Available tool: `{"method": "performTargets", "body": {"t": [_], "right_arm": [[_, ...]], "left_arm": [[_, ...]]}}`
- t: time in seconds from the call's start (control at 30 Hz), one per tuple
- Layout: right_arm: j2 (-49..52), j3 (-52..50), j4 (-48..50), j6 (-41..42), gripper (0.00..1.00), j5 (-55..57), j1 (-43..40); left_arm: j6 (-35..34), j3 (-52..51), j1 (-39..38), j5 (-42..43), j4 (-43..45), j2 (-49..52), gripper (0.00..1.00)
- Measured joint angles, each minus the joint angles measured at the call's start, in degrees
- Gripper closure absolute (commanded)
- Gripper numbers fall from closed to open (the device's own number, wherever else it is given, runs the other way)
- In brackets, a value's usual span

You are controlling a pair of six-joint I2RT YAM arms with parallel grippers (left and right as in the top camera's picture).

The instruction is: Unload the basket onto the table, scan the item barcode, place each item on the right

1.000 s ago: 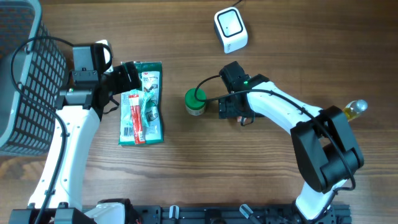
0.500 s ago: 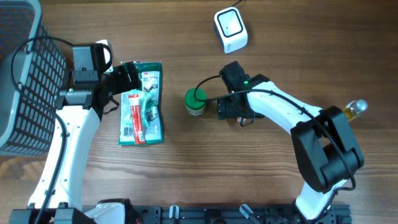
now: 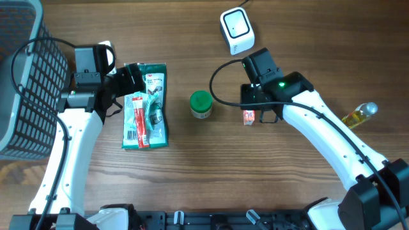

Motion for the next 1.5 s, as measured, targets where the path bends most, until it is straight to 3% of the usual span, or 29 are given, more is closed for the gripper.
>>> {"method": "performTargets", "body": {"t": [0.27, 0.7, 1.27, 1.3, 1.33, 1.37, 1.4, 1.5], "right_arm": [[2.38, -5.05, 0.11, 0.35, 0.95, 4.02, 0.00], [3.17, -15.17, 12.46, 0.57, 0.95, 4.63, 0.00], [3.21, -16.81, 17.51, 0.79, 0.92, -3.82, 0.02], [3.21, -16.81, 17.53, 0.79, 0.89, -3.87, 0.00], [3.21, -16.81, 17.53, 0.94, 0.76, -4.04, 0.02], [3.21, -16.81, 17.53, 1.03, 0.69, -4.11, 0.02], [3.21, -16.81, 17.55, 1.05, 0.47, -4.22, 0.02], [3.21, -16.81, 18.95, 1.25, 0.43, -4.81, 0.02]], "left_arm": [[-0.02, 0.00, 0.00, 0.00, 0.00, 0.00, 0.00], [-0.02, 0.00, 0.00, 0.00, 0.00, -0.02, 0.00], [-0.02, 0.00, 0.00, 0.00, 0.00, 0.00, 0.00], [-0.02, 0.00, 0.00, 0.00, 0.00, 0.00, 0.00], [-0.02, 0.00, 0.00, 0.00, 0.00, 0.00, 0.00], [-0.02, 0.00, 0.00, 0.00, 0.00, 0.00, 0.00], [-0.02, 0.00, 0.00, 0.00, 0.00, 0.00, 0.00], [-0.02, 0.00, 0.00, 0.00, 0.00, 0.00, 0.00]]}}
